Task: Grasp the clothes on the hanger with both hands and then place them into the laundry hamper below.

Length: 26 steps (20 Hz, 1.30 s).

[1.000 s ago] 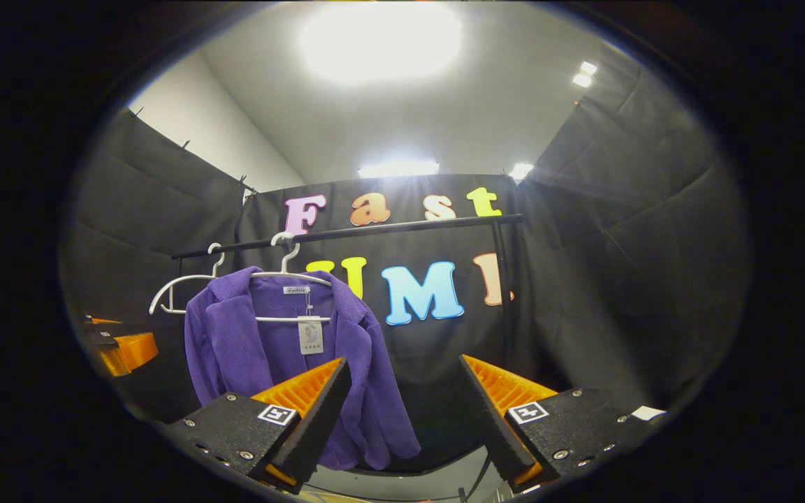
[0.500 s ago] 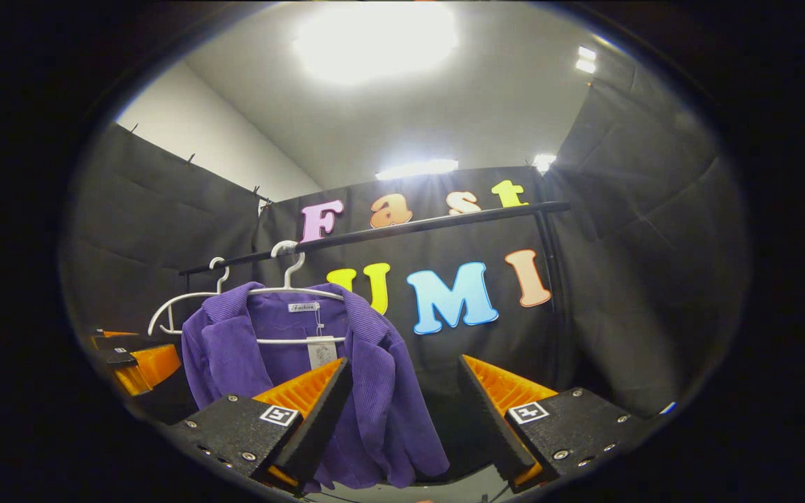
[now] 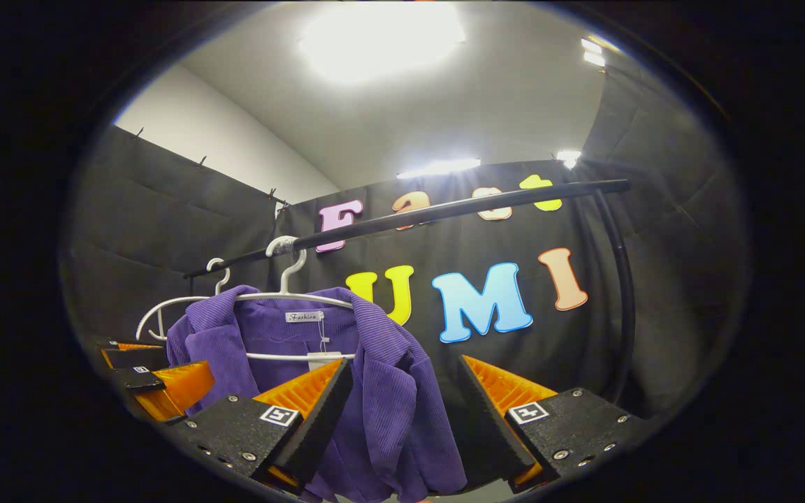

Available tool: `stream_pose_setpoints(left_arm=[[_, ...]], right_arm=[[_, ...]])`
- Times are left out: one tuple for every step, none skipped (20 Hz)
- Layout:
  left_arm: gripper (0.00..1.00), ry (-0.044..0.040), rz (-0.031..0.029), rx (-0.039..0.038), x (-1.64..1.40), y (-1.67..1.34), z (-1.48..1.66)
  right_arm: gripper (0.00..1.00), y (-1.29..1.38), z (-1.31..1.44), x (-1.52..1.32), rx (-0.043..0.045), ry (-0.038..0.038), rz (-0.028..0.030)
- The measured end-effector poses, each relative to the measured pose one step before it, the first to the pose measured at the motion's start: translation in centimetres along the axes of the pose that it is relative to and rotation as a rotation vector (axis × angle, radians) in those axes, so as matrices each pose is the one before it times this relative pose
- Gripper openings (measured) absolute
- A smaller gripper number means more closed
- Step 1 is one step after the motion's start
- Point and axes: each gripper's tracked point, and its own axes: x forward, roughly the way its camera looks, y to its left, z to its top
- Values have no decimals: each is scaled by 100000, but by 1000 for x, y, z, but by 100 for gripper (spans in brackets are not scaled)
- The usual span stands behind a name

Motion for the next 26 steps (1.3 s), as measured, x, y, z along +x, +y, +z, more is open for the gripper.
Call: stream_pose_setpoints(left_arm=[[93,497,1268,284,781,-50,-431],[93,-387,1390,22,757,12,-140],[93,-181,1213,-6,801,32,-269],[99,399,953,362,631,-51,-344],[99,953,1170,726,691,-24,-489],[99,1102,717,654,611,-87,-448],[99,850,711,642,542,-82,-404],[99,627,938,895,588,-14,-370],[99,521,707,729,388,-42,-239],[99,660,864,705,411,-19,-358],[99,485,824,510,347,-10,-226],[99,117,758,39,323,-11,-188],[89,-250,748,-85,320,-23,-55],[93,-9,804,-43,175,-40,-95],[93,167,1105,178,174,86,-111],[93,238,1615,3,148,321,-305],[92,212,1783,-480,126,258,-196],[92,181,1524,-823,69,99,-160],[92,607,1299,-738,151,106,-214],[91,1413,747,-339,284,51,-587],[91,1459,964,74,233,76,-462],[91,966,895,237,423,-19,-315],[91,862,616,345,246,-37,-218],[98,459,385,512,96,58,-173],[98,-322,-31,452,145,60,81],[98,-645,-888,610,-159,28,262]], right_arm=[[93,121,-217,970,168,513,1020],[93,154,-269,944,181,846,874],[93,9,-275,930,214,161,402],[93,95,-469,863,406,858,662],[93,243,-411,843,611,423,1373],[93,197,-575,835,428,1393,1136],[93,199,-773,618,295,1738,1506],[93,250,-781,626,309,1910,1183],[93,249,-714,552,313,1808,1161],[93,165,-731,649,41,1471,894],[93,18,-671,568,-257,1677,-8],[93,8,-677,462,-288,1678,-55],[93,69,-570,507,-147,1286,97],[94,88,-497,366,83,1280,202],[94,122,-435,350,392,1008,175],[93,93,-272,347,454,542,90],[92,-99,-283,391,179,136,-892],[90,-156,-416,323,146,539,-1336],[83,-29,-268,-14,471,495,-636],[81,191,-319,212,491,302,-182],[75,180,-382,221,194,168,-607],[71,-73,-153,131,24,94,-791],[65,-112,-136,132,134,7,-700],[61,-50,-53,46,422,-189,-285],[57,-42,-23,23,490,-157,-138],[51,-148,-18,-150,292,-152,-175]])
